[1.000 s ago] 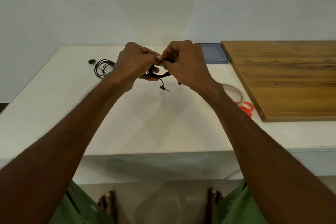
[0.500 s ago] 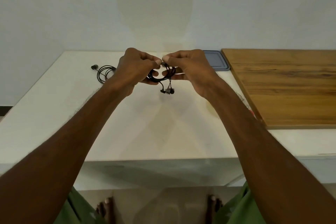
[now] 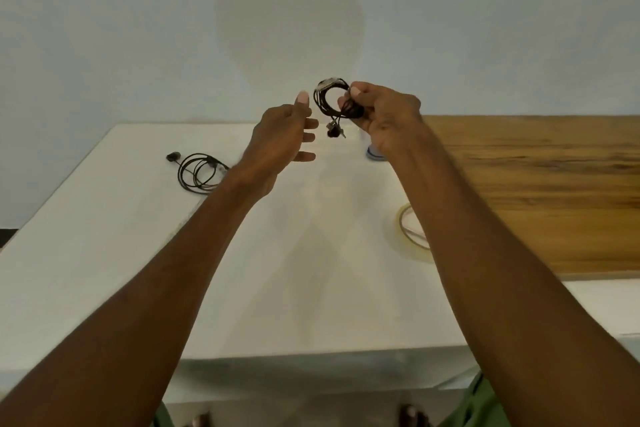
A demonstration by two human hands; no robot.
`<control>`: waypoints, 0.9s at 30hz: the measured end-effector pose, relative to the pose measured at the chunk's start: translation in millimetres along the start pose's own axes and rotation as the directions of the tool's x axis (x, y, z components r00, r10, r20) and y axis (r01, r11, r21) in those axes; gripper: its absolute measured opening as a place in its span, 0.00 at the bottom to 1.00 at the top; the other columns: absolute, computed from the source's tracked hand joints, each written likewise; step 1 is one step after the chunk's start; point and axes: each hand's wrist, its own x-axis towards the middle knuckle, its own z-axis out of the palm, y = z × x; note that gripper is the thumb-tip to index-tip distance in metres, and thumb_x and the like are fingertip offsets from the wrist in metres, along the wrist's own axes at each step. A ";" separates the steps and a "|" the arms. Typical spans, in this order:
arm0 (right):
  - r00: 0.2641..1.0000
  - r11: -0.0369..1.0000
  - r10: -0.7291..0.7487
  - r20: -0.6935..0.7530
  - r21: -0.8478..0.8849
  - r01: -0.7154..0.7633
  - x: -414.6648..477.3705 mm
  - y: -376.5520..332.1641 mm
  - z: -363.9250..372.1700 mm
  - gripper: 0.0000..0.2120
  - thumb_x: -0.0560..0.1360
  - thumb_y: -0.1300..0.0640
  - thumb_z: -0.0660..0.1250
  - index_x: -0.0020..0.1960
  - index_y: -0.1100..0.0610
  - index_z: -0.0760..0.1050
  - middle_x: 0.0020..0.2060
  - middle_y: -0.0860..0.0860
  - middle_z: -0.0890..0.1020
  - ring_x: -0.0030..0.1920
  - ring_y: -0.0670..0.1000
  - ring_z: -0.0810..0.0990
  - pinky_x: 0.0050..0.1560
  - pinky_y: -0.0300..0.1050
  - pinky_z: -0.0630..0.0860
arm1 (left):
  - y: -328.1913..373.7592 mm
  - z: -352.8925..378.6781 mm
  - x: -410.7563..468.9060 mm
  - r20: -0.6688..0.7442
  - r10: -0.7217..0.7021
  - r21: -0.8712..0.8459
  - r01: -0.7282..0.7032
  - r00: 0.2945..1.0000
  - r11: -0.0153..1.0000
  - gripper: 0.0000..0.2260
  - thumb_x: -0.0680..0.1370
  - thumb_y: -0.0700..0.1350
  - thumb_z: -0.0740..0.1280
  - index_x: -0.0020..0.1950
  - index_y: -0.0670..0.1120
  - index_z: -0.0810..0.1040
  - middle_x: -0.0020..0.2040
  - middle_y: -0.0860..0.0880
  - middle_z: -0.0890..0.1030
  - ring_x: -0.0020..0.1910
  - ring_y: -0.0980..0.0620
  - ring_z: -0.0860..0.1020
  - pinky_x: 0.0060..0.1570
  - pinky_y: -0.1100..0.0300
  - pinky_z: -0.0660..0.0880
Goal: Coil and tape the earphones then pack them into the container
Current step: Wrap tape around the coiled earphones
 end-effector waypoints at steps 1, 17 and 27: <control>1.000 0.999 0.013 -0.017 0.031 -0.012 8.3 1.3 2.1 0.04 0.74 0.75 0.66 0.43 0.69 0.77 0.43 0.63 0.79 0.34 0.55 0.80 0.31 0.42 0.82 | 0.2 3.4 4.4 -0.008 0.008 -0.009 -0.008 1.000 1.000 0.20 0.84 0.57 0.56 0.65 0.44 0.75 0.58 0.48 0.81 0.56 0.50 0.80 0.50 0.52 0.82; 0.957 0.372 -0.283 0.063 -0.913 0.170 90.2 41.1 17.9 0.14 0.70 0.66 0.69 0.34 0.57 0.65 0.31 0.51 0.72 0.30 0.46 0.72 0.15 0.31 0.62 | -35.0 20.3 32.5 0.109 0.282 0.669 -0.280 0.953 0.689 0.16 0.82 0.49 0.63 0.69 0.47 0.73 0.63 0.43 0.79 0.64 0.46 0.75 0.59 0.50 0.74; 0.770 -0.020 -0.476 0.425 -0.881 0.473 51.2 31.6 26.6 0.06 0.74 0.65 0.64 0.48 0.62 0.79 0.44 0.55 0.83 0.43 0.53 0.82 0.43 0.45 0.79 | -27.8 14.1 13.6 -0.045 0.411 0.590 -0.308 0.910 0.746 0.12 0.79 0.42 0.66 0.62 0.48 0.80 0.58 0.47 0.81 0.58 0.50 0.78 0.53 0.57 0.74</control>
